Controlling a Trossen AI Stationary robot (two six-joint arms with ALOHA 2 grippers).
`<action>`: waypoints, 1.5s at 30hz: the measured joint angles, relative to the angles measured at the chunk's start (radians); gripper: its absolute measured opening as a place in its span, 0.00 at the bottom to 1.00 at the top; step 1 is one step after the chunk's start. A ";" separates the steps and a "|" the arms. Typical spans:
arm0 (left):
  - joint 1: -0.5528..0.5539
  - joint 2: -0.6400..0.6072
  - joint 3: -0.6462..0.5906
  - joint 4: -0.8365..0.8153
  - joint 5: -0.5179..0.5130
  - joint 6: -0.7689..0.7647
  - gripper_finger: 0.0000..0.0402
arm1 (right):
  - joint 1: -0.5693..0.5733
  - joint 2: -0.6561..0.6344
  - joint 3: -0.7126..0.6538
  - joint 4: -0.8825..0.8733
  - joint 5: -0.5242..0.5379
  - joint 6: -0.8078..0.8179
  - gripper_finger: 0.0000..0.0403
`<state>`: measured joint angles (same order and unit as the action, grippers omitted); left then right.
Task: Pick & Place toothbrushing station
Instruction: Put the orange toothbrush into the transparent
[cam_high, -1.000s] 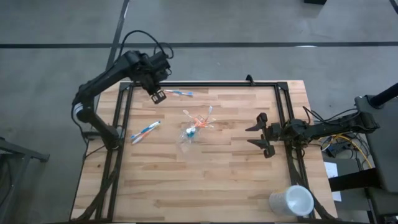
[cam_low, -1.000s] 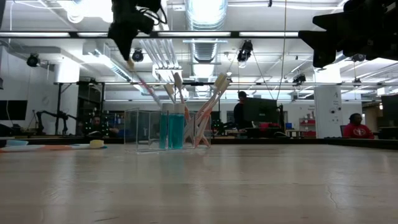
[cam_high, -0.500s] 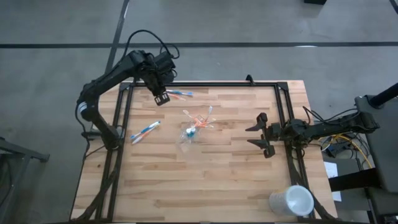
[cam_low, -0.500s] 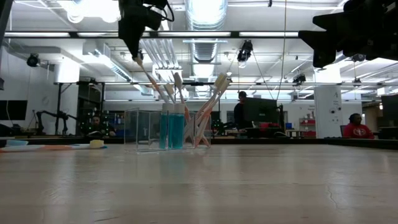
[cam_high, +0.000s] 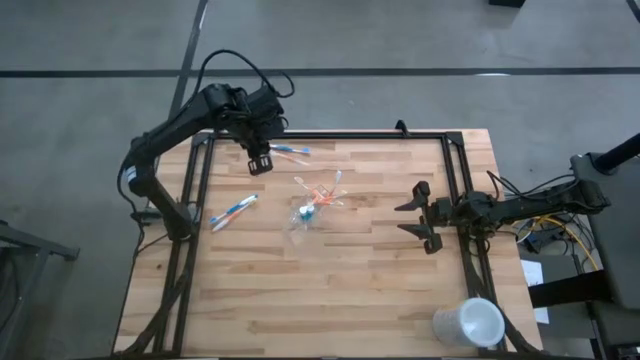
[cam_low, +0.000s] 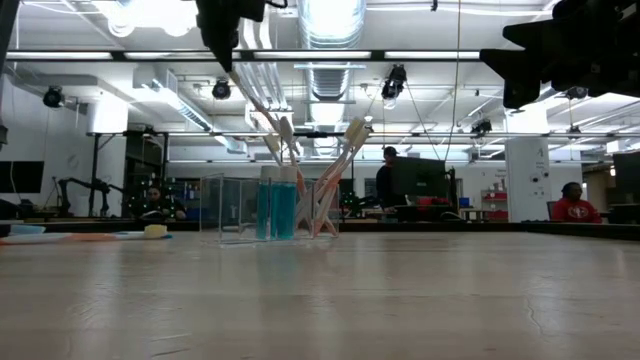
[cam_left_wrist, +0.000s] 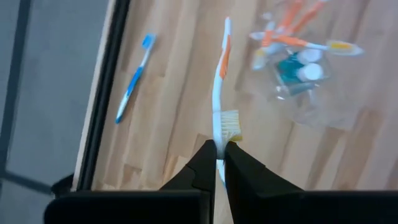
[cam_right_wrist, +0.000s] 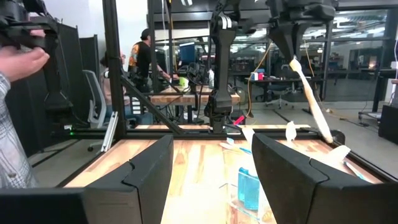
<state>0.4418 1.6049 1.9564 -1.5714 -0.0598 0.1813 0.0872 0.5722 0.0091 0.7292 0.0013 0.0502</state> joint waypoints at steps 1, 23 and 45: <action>-0.010 0.000 0.002 0.000 0.005 0.013 0.06 | 0.000 0.000 0.000 0.000 0.000 0.001 0.53; -0.049 0.147 -0.007 0.033 0.131 0.044 0.06 | 0.000 0.000 0.000 0.000 0.000 0.001 0.53; -0.049 0.285 -0.008 0.083 0.151 0.044 0.06 | 0.000 0.001 0.000 0.000 0.000 0.001 0.53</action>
<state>0.3927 1.8899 1.9484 -1.4884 0.0914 0.2249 0.0872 0.5732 0.0090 0.7291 0.0013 0.0513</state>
